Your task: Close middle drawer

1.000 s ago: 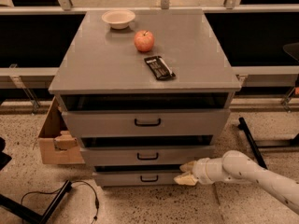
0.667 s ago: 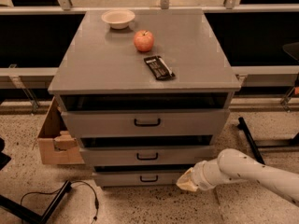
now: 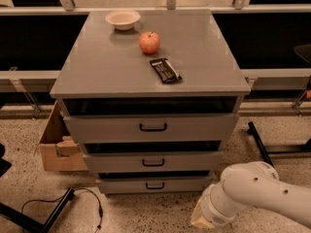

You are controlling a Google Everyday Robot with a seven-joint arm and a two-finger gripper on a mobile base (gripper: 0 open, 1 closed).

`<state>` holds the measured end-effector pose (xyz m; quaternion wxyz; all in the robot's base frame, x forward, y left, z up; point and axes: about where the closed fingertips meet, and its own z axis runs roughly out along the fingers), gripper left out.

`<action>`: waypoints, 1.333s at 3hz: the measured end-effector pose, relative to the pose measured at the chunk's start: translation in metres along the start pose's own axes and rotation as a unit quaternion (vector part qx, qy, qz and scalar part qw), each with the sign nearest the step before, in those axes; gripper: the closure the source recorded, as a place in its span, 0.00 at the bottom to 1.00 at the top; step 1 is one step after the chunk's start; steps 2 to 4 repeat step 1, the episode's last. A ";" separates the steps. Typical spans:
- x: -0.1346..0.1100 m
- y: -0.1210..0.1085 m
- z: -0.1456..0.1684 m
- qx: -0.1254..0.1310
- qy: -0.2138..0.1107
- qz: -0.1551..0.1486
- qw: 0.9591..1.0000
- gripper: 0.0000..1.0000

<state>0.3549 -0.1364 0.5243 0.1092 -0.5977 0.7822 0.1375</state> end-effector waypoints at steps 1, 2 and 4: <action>0.007 0.038 -0.037 0.047 0.060 0.000 0.997 1.00; 0.007 0.038 -0.037 0.047 0.060 0.000 0.997 1.00; 0.007 0.038 -0.037 0.047 0.060 0.000 0.997 1.00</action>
Offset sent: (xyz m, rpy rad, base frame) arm 0.0000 0.0000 0.0000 0.0000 0.0000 0.0000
